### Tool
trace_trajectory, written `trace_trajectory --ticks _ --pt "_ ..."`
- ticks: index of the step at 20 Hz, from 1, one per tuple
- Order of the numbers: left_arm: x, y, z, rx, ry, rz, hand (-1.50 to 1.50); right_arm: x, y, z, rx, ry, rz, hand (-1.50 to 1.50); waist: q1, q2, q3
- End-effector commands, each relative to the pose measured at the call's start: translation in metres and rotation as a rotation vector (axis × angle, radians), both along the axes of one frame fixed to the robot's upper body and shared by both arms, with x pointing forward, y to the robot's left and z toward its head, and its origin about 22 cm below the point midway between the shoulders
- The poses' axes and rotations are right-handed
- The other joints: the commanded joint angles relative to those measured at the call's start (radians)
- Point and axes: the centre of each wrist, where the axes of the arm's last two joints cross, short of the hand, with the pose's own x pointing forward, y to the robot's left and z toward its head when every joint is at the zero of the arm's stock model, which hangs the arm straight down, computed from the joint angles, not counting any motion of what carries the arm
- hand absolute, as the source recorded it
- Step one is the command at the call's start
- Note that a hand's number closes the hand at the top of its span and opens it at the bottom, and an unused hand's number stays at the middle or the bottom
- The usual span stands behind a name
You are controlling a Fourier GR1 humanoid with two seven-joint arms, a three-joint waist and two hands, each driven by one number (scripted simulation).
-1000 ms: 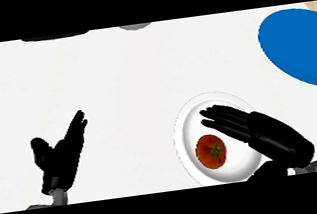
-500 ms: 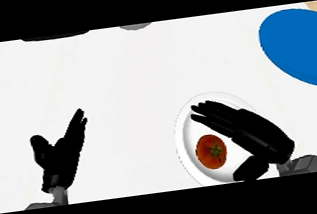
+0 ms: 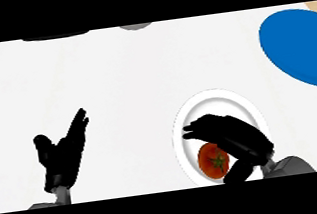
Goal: Pick the tomato from the plate and place it in the plate
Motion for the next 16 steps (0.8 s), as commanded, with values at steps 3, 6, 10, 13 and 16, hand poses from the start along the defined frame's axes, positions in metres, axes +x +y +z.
trace_trajectory --ticks 3,6,10,13,16 --pt "-0.005 -0.004 -0.006 -0.014 0.053 -0.008 0.00 0.011 0.012 0.005 -0.071 -0.074 0.050 1.50 -0.001 0.005 -0.003" --pt "-0.010 -0.001 -0.001 -0.001 0.050 -0.003 0.00 0.011 0.017 0.000 -0.027 -0.102 0.026 1.50 -0.001 0.005 -0.003" --pt "-0.001 0.010 -0.015 -0.006 0.058 -0.001 0.00 -0.003 0.015 -0.002 -0.010 -0.158 0.024 1.50 -0.005 0.005 -0.003" --pt "-0.003 0.012 -0.002 -0.026 0.031 0.000 0.00 0.008 -0.002 0.003 0.167 -0.224 0.003 1.50 -0.004 0.005 -0.003" --pt "-0.002 0.010 -0.006 0.004 0.038 0.003 0.00 0.036 0.017 0.003 0.125 -0.133 -0.530 1.50 -0.007 0.011 -0.005"
